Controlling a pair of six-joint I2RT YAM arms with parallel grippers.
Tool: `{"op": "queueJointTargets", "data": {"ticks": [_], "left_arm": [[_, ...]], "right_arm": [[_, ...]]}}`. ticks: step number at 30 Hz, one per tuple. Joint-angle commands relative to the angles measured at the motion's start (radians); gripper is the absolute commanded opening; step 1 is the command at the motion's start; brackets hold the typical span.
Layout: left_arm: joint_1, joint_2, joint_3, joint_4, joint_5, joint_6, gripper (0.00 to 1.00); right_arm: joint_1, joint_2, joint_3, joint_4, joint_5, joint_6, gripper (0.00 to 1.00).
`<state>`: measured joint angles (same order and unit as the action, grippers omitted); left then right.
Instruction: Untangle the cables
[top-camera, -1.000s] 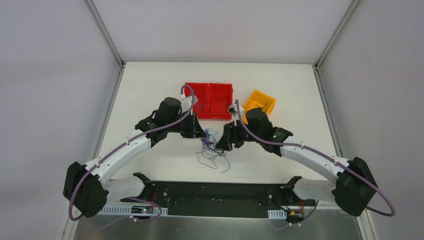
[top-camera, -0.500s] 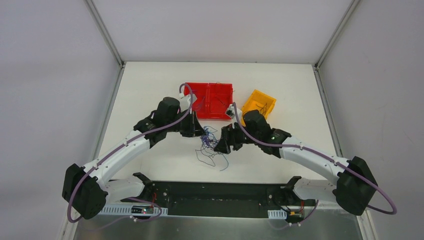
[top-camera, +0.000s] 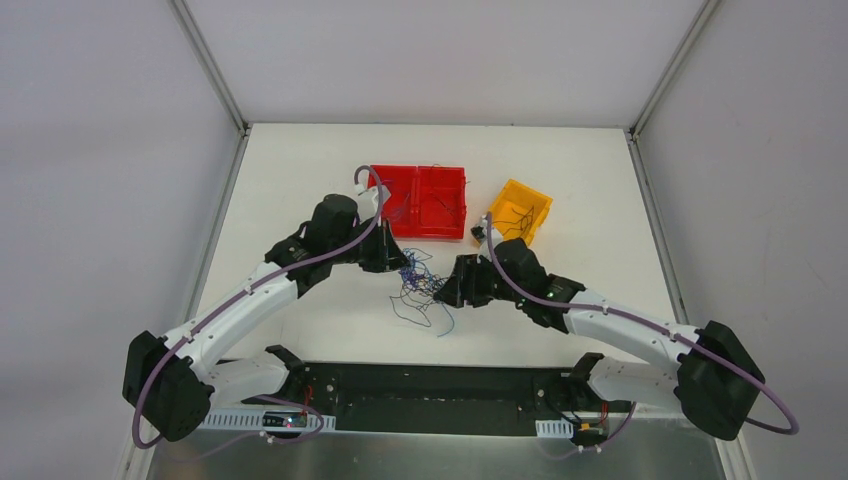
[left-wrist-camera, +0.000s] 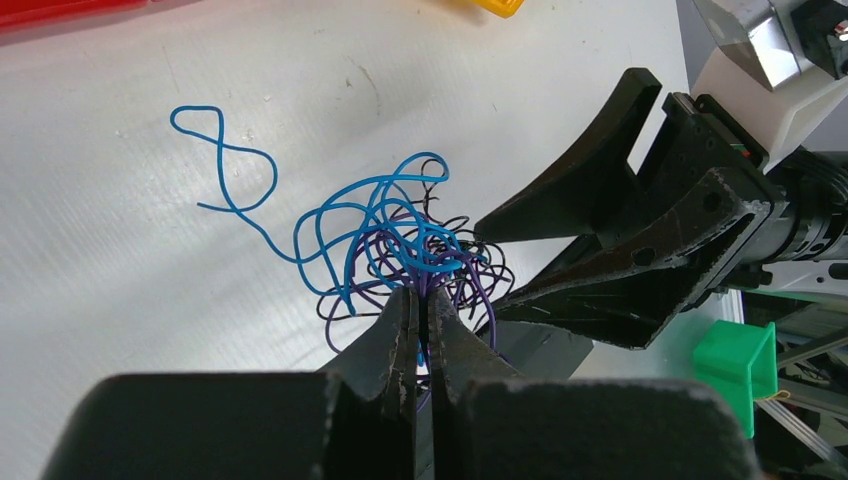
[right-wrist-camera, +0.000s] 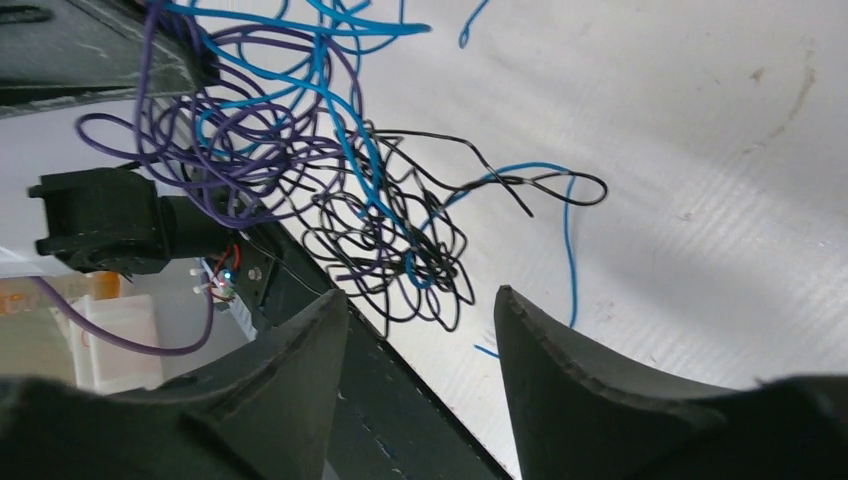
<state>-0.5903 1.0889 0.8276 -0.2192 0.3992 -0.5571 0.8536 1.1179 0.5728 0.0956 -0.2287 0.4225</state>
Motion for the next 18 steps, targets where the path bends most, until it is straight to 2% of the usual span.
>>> {"op": "queueJointTargets", "data": {"ticks": [1,4,7,11,12,18], "left_arm": [[-0.009,-0.032,-0.007,0.049,-0.007,0.003,0.0],[-0.009,-0.035,-0.015,0.055,-0.009,-0.001,0.0],[-0.009,-0.039,-0.021,0.061,-0.019,-0.004,0.0],[-0.009,-0.047,-0.037,0.051,-0.086,-0.006,0.0],[-0.009,-0.045,-0.04,0.03,-0.124,-0.006,0.0],[0.004,-0.012,-0.019,-0.188,-0.454,-0.062,0.0]], "right_arm": [[0.025,0.006,0.007,0.142,-0.003,0.091,0.55],[0.041,0.032,0.02,0.151,0.0,0.115,0.48],[0.052,0.05,0.032,0.148,0.002,0.133,0.35],[0.054,0.033,0.042,0.064,0.077,0.132,0.02],[0.052,0.022,0.038,0.04,0.107,0.128,0.0],[0.042,-0.051,0.038,-0.184,0.396,0.101,0.0]]}}
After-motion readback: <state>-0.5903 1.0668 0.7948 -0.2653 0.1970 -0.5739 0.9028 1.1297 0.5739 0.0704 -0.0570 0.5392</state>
